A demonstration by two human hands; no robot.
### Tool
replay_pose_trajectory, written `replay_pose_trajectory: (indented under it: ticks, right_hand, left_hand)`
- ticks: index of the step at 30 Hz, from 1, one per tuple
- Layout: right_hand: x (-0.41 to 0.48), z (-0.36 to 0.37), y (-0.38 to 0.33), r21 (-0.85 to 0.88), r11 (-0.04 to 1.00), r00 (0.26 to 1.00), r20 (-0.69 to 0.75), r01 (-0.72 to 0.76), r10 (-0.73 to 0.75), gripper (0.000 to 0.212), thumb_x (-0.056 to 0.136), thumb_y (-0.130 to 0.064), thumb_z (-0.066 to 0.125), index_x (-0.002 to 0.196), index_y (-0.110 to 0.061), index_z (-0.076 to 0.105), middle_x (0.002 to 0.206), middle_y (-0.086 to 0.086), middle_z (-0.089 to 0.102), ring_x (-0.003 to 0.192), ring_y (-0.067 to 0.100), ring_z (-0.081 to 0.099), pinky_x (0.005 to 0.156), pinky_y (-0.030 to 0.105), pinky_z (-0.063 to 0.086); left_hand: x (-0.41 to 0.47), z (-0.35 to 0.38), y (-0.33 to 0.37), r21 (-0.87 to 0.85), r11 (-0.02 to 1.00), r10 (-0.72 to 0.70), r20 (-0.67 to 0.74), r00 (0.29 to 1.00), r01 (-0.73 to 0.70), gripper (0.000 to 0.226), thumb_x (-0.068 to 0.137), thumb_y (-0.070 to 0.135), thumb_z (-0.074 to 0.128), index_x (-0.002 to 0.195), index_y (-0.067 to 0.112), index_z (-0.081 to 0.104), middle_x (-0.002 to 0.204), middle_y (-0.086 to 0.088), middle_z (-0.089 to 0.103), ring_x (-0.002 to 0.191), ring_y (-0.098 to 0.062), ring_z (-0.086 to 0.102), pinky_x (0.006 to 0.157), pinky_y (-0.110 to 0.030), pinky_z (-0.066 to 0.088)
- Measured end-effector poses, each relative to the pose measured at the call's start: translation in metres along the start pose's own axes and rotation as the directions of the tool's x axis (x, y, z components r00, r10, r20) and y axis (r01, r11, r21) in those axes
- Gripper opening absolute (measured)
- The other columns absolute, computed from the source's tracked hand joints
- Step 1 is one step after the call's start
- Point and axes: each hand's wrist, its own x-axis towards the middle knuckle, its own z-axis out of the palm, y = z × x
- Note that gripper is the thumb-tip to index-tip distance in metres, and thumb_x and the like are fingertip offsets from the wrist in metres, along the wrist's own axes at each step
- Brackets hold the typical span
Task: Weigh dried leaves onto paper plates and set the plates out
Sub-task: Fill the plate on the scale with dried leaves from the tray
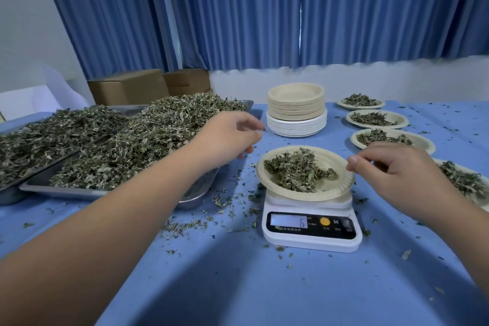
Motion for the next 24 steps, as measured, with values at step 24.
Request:
replay_pose_trajectory:
  ticks: [24]
  right_hand:
    - [0.002,0.008,0.006,0.042,0.998,0.999,0.019,0.045,-0.046,0.024,0.090,-0.027,0.060,0.069,-0.028,0.071,0.066,-0.005,0.061,0.063,0.000,0.051,0.055,0.009,0.033]
  left_hand:
    - [-0.004,-0.053,-0.114,0.869,0.494,-0.295,0.174,0.939,-0.006,0.037,0.091,0.004,0.057,0.119,0.028,0.063,0.125,0.000,0.057,0.097,-0.015,0.059,0.076,-0.026,0.048]
